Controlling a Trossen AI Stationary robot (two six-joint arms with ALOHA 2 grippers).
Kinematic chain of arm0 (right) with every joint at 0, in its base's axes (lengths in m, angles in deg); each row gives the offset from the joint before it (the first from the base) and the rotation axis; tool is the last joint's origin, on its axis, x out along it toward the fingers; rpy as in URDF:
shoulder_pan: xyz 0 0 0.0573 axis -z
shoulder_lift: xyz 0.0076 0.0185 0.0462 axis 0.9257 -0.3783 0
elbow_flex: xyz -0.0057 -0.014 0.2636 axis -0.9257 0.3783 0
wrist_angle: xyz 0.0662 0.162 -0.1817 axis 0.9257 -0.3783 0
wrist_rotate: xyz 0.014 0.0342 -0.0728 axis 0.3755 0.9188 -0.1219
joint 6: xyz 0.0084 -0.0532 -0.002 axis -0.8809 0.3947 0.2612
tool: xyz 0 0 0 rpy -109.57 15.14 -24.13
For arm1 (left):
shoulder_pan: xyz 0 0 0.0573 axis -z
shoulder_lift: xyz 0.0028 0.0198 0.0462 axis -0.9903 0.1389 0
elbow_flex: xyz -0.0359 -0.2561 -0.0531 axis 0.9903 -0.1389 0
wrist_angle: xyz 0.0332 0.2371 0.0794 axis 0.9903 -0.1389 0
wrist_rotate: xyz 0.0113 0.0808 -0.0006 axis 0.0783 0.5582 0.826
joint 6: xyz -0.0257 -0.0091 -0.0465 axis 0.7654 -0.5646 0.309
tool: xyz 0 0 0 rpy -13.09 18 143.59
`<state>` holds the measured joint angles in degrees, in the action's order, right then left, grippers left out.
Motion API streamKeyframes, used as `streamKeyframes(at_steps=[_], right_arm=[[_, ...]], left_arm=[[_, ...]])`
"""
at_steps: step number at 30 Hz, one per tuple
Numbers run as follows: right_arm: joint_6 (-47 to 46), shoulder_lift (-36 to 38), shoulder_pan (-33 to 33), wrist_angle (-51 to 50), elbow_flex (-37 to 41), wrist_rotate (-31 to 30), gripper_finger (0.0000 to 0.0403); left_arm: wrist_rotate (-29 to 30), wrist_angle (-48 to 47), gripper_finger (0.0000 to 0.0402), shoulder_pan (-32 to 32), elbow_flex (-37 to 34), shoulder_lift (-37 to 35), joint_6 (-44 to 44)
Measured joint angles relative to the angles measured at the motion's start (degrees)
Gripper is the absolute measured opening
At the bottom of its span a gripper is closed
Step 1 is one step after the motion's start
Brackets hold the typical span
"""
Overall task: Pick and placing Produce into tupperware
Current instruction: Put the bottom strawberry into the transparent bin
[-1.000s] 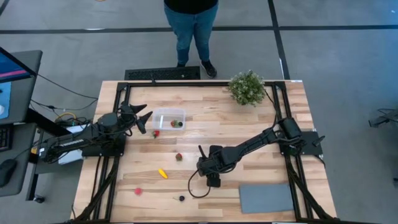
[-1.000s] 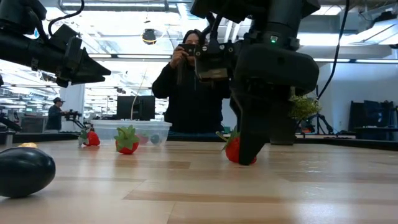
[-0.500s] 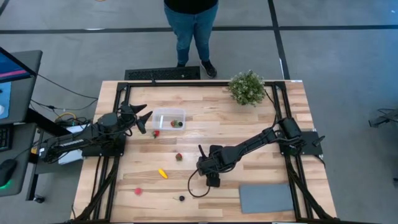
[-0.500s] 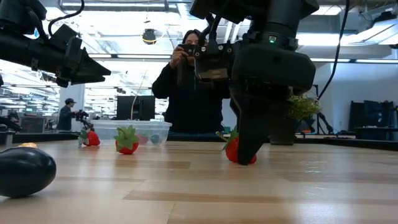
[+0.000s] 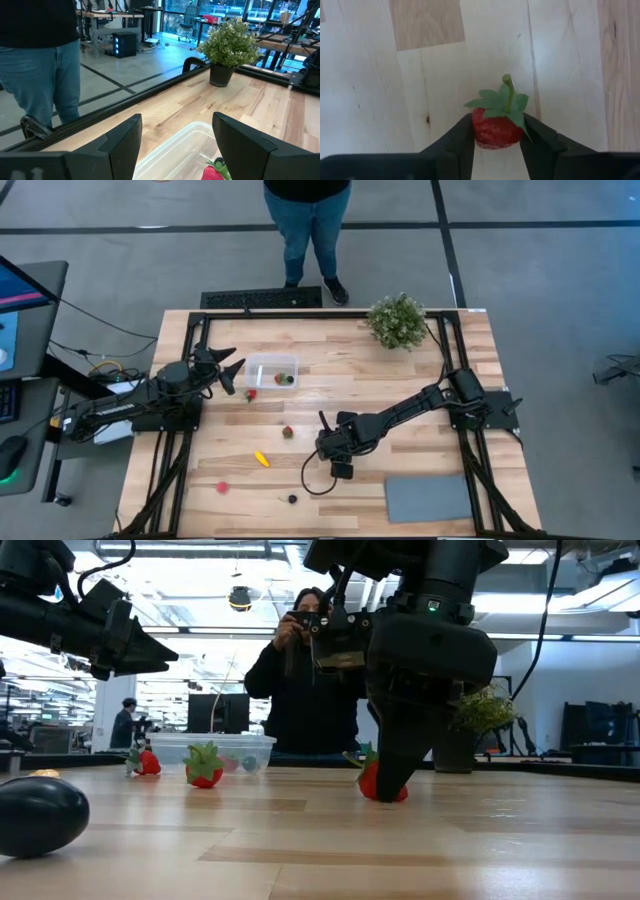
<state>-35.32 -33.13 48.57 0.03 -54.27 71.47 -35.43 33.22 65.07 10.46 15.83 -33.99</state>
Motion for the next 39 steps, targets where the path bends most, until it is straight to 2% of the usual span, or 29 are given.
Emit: streamKeyframes(at_steps=[7, 13, 21, 25, 31, 35, 39], right_arm=[[-0.42, 0.00, -0.02, -0.02, 0.00, 0.02, 0.0174], [0.18, -0.31, 0.00, -2.28, -1.77, 0.17, 0.0147], [0.96, -0.39, 0.52, -6.40, -3.78, -1.36, 0.0158], [1.08, -0.37, 1.38, -9.24, -5.38, -1.55, 0.0151], [5.06, -0.31, 3.41, -15.25, -11.78, -3.07, 0.0147], [8.36, -0.20, 5.48, -19.10, -18.33, -5.65, 0.0156], [12.46, -0.15, 8.03, -20.91, -25.78, -7.73, 0.0148]], left_arm=[[0.00, 0.01, 0.0236, -0.01, 0.00, 0.01, 0.00], [0.02, 0.00, 0.0236, 0.00, 0.00, 0.00, 0.00], [0.02, 0.00, 0.0236, -0.02, 0.00, 0.02, 0.00], [0.02, 0.00, 0.0236, 0.00, 0.00, 0.01, 0.00], [0.02, 0.00, 0.0236, -0.02, 0.00, 0.01, 0.00], [0.02, 0.00, 0.0236, 0.00, 0.00, 0.01, 0.00], [0.02, 0.00, 0.0236, 0.00, 0.00, 0.01, 0.00]])
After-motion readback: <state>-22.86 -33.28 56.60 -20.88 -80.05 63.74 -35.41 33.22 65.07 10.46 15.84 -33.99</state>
